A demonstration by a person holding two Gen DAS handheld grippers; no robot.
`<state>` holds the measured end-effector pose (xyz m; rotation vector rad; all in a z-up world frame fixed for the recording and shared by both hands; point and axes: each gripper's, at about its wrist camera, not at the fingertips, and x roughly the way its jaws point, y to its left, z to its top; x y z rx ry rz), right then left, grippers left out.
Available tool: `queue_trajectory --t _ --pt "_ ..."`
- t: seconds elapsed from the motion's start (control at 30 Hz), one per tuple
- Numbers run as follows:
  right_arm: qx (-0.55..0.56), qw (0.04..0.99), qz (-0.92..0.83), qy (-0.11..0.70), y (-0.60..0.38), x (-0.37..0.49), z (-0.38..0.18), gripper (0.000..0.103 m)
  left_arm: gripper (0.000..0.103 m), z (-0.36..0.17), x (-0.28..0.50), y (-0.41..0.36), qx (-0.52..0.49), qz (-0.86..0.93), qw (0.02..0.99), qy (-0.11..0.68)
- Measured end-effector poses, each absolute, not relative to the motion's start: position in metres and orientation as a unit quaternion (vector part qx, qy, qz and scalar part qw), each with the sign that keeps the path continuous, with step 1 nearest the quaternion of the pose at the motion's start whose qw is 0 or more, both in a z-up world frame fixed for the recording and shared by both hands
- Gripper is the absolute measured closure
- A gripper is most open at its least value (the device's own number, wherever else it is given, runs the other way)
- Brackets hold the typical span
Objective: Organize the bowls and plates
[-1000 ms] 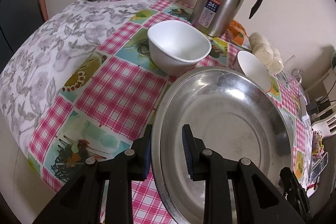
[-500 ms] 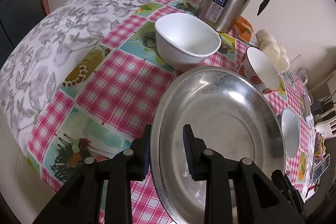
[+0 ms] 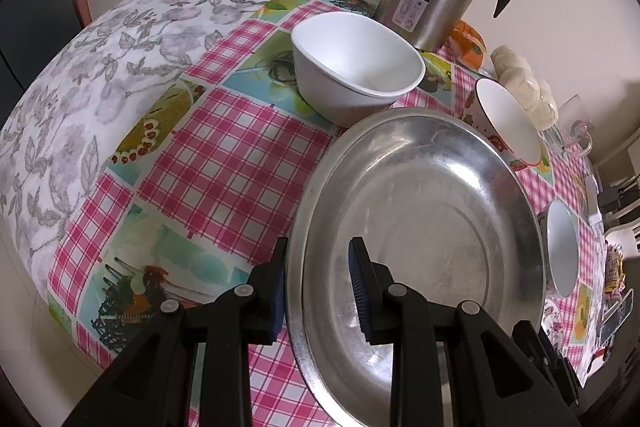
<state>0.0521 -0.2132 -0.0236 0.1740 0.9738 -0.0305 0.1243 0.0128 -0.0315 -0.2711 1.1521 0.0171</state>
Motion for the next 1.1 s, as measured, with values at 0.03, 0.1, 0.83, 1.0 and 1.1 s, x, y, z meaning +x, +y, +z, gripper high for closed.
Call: queue_trajectory --t 0.03,0.1,0.83,1.0,1.1 --pt "0.084 0.88 -0.015 0.467 -0.213 0.052 -0.024 0.078 0.074 -0.032 0.124 0.012 -0.126 0.007 0.83 0.544" --pt "0.086 0.88 -0.017 0.467 -0.215 0.053 -0.023 0.078 0.074 -0.032 0.124 0.01 -0.123 0.005 0.829 0.545" --pt "0.087 0.88 -0.033 0.466 -0.221 0.047 -0.014 0.078 0.072 -0.039 0.124 -0.005 -0.092 -0.008 0.822 0.562" --pt "0.095 0.878 -0.032 0.469 -0.223 0.047 -0.014 0.078 0.07 -0.038 0.124 -0.005 -0.093 -0.01 0.82 0.565" --pt "0.105 0.874 -0.03 0.473 -0.225 0.047 -0.014 0.078 0.06 -0.035 0.124 -0.005 -0.091 -0.01 0.823 0.561"
